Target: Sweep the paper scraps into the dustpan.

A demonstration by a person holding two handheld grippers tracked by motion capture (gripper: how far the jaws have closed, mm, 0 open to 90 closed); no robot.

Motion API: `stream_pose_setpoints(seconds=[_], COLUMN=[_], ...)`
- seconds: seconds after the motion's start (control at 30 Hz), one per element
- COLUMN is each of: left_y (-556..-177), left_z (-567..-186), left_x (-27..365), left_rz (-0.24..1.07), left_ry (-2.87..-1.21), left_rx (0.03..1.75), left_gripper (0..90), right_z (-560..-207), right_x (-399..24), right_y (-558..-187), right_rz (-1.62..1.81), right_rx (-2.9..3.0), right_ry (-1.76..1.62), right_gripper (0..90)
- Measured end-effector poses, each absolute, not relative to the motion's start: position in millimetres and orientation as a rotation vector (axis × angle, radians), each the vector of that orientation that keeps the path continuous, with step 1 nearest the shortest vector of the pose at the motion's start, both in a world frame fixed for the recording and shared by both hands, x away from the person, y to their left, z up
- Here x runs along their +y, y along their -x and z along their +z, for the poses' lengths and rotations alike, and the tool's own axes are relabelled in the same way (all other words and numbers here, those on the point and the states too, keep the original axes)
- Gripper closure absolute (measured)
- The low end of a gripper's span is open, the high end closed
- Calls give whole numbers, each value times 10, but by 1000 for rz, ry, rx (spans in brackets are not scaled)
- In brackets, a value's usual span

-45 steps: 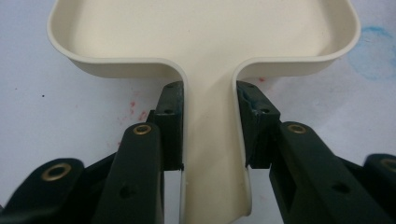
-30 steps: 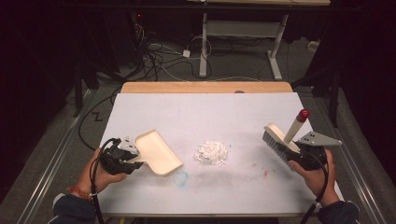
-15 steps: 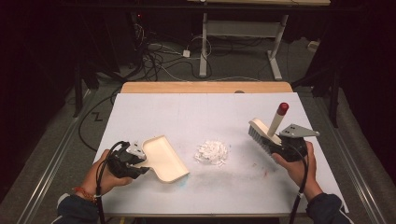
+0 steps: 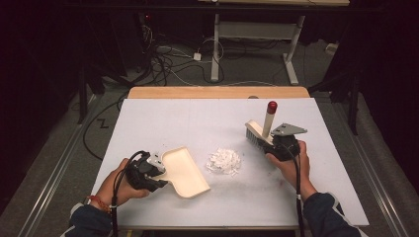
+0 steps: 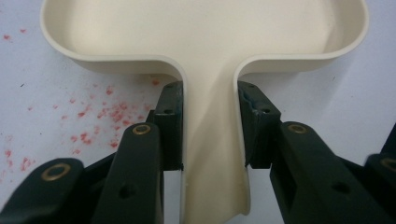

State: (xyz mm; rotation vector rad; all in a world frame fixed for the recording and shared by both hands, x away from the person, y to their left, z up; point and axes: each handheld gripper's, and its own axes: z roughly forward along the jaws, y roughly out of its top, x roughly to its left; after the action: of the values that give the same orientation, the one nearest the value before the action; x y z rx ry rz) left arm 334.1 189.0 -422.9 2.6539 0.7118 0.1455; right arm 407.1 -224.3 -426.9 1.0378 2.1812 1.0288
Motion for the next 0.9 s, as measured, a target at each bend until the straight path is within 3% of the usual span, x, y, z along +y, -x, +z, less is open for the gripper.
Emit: stream_pose_setpoints(seconds=[0.9], left_y=[-3347], left_z=[-4248], left_x=[1734], left_rz=[128], left_ry=[-2680], left_rx=[722], left_gripper=[633], right_z=[-4426], right_x=[-1464], right_y=[-3907], right_rz=[1083], right_rx=[2292], right_ry=[-914], right_gripper=[677])
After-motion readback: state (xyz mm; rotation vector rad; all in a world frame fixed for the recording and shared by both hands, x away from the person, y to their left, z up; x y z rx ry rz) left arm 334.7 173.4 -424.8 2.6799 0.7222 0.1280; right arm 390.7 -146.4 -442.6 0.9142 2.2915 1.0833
